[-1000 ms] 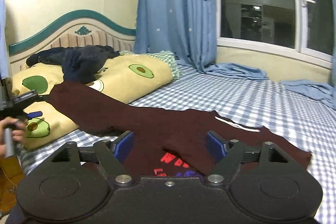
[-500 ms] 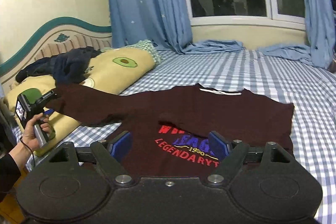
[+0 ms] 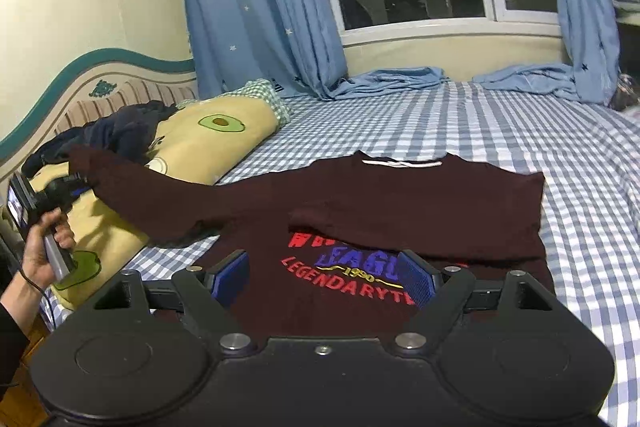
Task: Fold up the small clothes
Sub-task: 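Grasp the other sleeve with the left gripper, fold it across the body, release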
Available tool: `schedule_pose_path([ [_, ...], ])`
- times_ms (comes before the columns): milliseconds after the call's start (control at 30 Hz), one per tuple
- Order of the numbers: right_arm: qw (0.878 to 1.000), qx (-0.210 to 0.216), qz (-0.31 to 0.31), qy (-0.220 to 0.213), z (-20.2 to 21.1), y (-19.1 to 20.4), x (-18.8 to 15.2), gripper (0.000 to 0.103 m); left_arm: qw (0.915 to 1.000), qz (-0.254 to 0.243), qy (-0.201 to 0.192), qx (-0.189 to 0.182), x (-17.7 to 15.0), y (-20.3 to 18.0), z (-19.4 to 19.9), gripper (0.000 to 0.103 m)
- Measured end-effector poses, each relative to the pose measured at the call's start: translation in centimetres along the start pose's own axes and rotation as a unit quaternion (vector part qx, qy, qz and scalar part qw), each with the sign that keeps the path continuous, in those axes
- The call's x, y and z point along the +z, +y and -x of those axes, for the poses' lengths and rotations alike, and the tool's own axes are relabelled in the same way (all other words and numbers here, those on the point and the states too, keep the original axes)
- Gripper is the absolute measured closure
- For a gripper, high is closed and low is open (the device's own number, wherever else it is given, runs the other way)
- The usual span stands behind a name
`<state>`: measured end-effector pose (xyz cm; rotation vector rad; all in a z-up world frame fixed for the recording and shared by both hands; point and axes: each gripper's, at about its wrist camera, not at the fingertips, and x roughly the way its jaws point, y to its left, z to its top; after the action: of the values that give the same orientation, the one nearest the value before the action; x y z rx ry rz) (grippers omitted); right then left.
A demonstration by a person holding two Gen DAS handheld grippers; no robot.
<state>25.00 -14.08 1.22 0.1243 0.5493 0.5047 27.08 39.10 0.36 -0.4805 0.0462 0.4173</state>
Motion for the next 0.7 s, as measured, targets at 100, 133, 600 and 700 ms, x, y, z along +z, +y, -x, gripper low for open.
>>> schedule_pose_path([
  [100,1.0,-0.008,-0.022,-0.004,0.9,-1.7,-0.8,0.02,0.9976,-0.046,-0.009,-0.052,1.1,-6.9,0.6,0.088],
  [133,1.0,-0.01,-0.028,-0.006,1.3,-2.3,-1.0,0.02,0.9961,-0.053,-0.009,-0.07,1.3,-9.2,0.5,0.088],
  [600,0.992,-0.061,-0.11,-0.028,10.3,-13.0,-7.1,0.02,0.9516,-0.213,0.099,-0.198,-15.2,-42.7,-4.7,0.089],
  [700,0.989,-0.069,-0.132,-0.022,11.9,-14.9,-8.5,0.02,0.9415,-0.241,0.167,-0.166,-22.2,-45.5,-6.5,0.089],
])
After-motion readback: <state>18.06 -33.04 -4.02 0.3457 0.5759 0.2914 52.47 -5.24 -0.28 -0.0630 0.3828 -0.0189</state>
